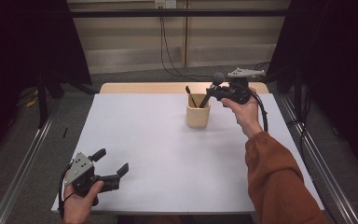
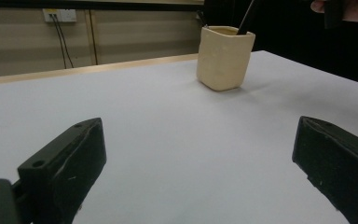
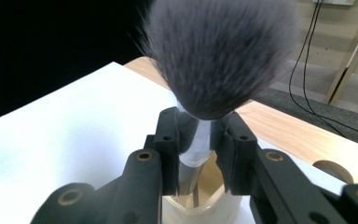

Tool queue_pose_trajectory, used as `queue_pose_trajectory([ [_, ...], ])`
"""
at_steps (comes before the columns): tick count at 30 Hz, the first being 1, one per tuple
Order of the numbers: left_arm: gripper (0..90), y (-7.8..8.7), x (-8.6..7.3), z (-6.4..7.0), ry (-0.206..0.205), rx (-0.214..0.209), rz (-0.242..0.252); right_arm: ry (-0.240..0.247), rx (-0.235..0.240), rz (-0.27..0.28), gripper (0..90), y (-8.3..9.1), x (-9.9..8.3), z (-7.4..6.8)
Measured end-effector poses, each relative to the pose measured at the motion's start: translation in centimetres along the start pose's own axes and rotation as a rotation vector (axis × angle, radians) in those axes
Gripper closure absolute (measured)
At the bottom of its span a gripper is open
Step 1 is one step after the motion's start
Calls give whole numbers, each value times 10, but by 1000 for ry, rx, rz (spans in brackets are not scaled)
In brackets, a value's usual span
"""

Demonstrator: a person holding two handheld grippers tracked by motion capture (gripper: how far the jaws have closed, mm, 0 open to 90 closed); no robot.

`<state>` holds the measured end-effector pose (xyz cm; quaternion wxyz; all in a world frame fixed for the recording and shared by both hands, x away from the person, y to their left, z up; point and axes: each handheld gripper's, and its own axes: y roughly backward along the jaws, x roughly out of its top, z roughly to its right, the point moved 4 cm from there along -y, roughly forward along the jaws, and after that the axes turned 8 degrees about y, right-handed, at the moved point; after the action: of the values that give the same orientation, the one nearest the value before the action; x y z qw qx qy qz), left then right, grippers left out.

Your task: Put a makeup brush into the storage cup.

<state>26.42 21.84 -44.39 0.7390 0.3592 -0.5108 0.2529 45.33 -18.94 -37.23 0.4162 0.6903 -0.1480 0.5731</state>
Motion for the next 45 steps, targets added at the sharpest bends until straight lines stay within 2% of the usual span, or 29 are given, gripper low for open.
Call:
queue_pose_trajectory([
  [22, 30, 0, 0, 0, -10, -1, -7, -40, 7, -57, 721, -21, -22, 3],
  [36, 30, 0, 0, 0, -15, -5, -9, -55, 17, -65, 720, -28, -34, -1],
  [45, 30, 0, 0, 0, -17, -4, -9, -86, 29, -52, 714, -27, -37, 0],
])
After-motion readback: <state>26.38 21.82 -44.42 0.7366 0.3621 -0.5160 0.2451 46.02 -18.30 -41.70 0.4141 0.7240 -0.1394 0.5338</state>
